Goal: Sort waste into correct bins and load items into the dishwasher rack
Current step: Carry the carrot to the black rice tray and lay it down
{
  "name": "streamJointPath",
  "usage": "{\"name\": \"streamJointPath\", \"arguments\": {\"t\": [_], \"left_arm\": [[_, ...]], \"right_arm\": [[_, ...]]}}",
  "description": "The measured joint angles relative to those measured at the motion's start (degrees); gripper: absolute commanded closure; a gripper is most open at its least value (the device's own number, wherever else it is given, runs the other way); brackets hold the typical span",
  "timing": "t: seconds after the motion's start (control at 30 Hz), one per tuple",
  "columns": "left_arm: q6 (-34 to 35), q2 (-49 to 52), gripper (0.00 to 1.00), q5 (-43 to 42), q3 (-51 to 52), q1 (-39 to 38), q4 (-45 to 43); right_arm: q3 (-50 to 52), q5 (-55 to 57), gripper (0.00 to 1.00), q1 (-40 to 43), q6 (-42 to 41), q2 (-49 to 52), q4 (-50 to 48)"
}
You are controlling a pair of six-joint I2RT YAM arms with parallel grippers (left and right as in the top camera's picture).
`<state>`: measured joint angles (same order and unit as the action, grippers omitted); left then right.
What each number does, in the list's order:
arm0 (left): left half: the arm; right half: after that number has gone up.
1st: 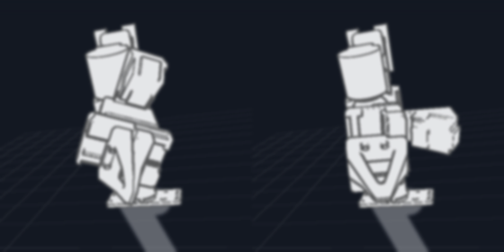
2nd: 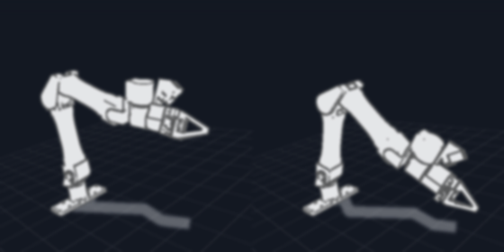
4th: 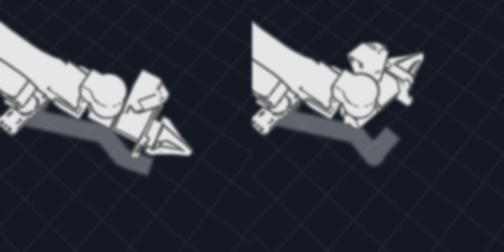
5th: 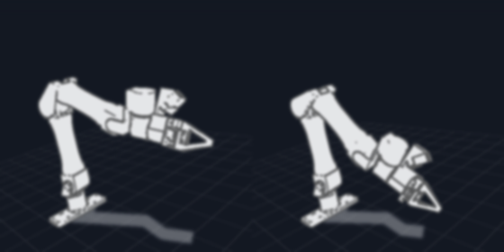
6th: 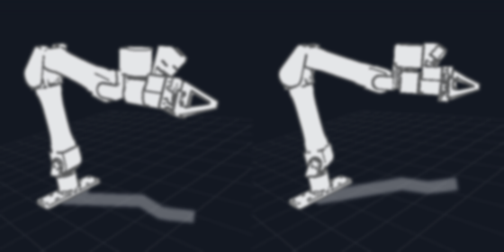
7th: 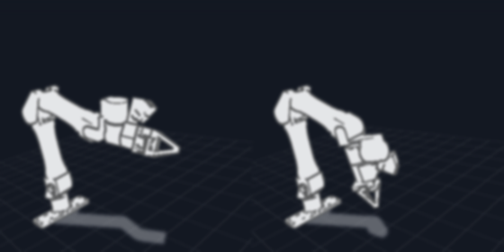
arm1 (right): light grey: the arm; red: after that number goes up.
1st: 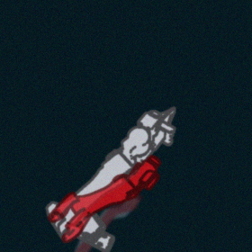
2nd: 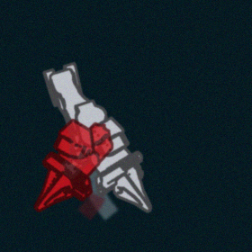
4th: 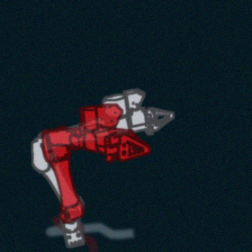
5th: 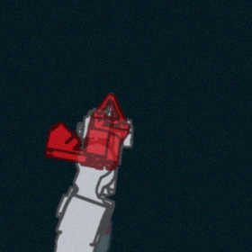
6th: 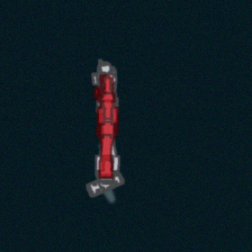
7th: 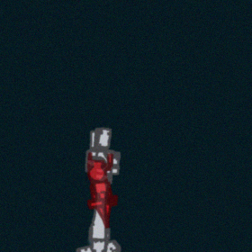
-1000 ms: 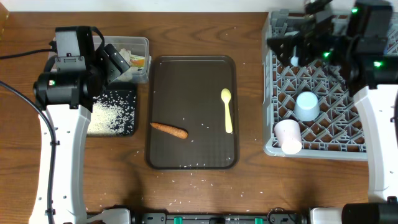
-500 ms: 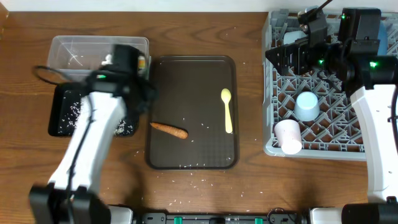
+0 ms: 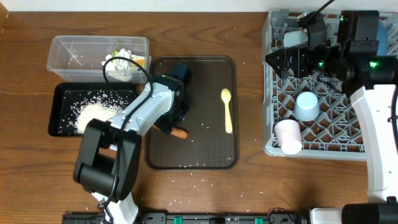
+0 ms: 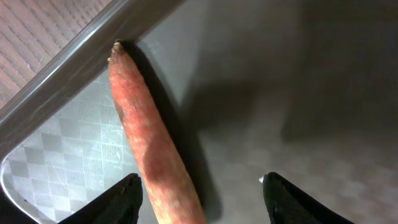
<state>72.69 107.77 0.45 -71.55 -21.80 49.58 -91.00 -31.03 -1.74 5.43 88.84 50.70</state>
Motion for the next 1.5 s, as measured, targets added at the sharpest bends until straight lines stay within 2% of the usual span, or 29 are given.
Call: {"name": "streamJointPath", "arguments": {"t": [0.2, 0.43, 0.53, 0.6, 0.7, 0.8, 1.07, 1.3, 1.5], "left_arm": [[1.03, 1.11, 0.50, 0.07, 0.00, 0.00, 1.49], [0.98, 1.11, 0.50, -0.07, 1.79, 0.20, 2.51], [0.20, 1.14, 0.54, -0.57, 2.54, 1.22, 2.62], [-1.20, 1.14, 0.59, -0.98, 2.56, 2.19, 2.54], [-3.23, 1.16, 0.75, -1.36, 2.82, 3.28, 2.40], [-4.87, 1.33, 0.85, -1.55, 3.06, 3.43, 2.51], [-8.44, 1.31, 0.91, -1.57, 3.04, 3.43, 2.51], [-15.93, 0.20, 0.91, -3.56, -1.77, 4.76, 7.82], [-19.98, -9.05, 0.90, -4.44, -8.44, 12.31, 11.21]], "right_arm": [[0.42, 0.96, 0.01, 0.00, -0.04, 0.00, 0.07], [1.22, 1.88, 0.01, 0.00, -0.04, 0.02, 0.09], [1.25, 2.14, 0.01, 0.00, -0.04, 0.02, 0.09], [1.25, 2.21, 0.01, 0.00, -0.04, 0.02, 0.09], [1.27, 2.21, 0.01, 0.00, -0.04, 0.02, 0.07], [1.36, 2.27, 0.01, 0.00, -0.04, 0.02, 0.09], [1.40, 2.38, 0.01, 0.00, -0.04, 0.02, 0.09], [1.44, 2.43, 0.01, 0.00, -0.04, 0.02, 0.09], [1.46, 2.58, 0.01, 0.00, -0.04, 0.02, 0.02]]}}
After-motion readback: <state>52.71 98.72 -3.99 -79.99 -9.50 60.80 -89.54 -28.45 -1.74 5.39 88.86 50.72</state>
